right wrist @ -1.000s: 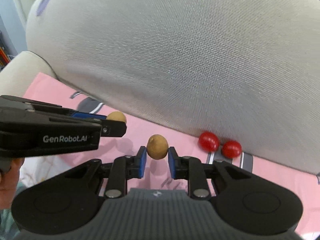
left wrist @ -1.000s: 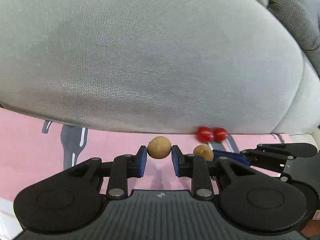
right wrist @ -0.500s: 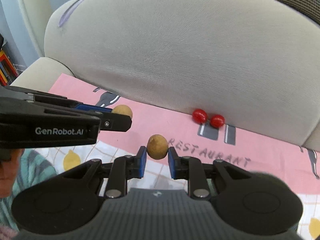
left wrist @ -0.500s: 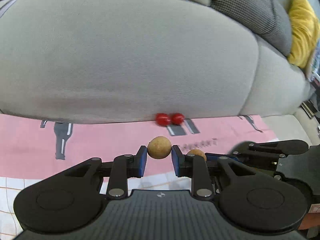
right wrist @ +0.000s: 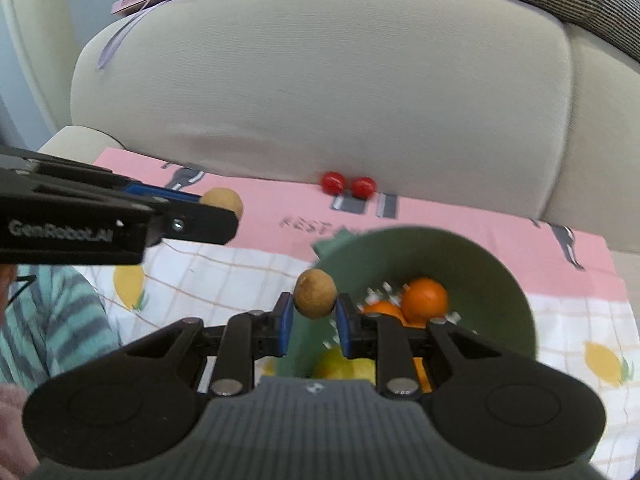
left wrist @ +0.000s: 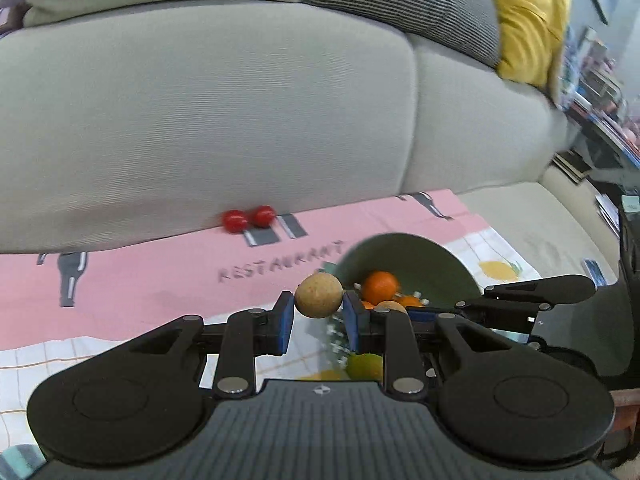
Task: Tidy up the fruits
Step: 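Carry both kiwis over the green colander with both tools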
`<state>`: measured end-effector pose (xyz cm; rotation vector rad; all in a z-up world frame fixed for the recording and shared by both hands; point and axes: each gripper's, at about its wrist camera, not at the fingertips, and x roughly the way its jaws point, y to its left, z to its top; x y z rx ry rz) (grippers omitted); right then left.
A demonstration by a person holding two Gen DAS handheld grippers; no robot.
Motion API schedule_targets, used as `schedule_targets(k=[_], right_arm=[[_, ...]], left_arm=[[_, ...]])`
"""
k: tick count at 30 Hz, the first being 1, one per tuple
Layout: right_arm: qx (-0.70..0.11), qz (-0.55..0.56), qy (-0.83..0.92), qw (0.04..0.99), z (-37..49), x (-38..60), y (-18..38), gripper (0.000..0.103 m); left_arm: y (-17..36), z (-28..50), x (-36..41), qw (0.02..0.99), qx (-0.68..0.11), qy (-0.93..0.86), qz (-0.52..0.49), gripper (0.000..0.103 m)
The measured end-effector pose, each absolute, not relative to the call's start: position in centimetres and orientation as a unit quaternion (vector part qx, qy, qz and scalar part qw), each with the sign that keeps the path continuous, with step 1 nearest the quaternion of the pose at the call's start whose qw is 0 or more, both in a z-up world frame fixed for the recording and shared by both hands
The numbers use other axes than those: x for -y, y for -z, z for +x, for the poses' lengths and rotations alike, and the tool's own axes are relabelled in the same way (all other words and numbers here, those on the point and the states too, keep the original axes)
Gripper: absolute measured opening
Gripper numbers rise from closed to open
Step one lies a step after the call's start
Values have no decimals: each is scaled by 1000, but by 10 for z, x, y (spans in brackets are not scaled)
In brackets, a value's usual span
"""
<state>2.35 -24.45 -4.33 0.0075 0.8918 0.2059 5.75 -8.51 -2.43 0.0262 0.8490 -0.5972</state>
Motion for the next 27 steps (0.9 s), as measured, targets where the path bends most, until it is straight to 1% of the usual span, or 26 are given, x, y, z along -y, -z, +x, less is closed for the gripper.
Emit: schedule_targets(k=[11, 27], right_arm=[[-446, 6, -76, 892, -6, 282, 54, 20], [-494, -30, -84, 865, -3, 314, 75, 20]], left_arm=[[28, 34, 119, 844, -419, 333, 28, 30], [60, 43, 156, 790, -475, 383, 55, 30]])
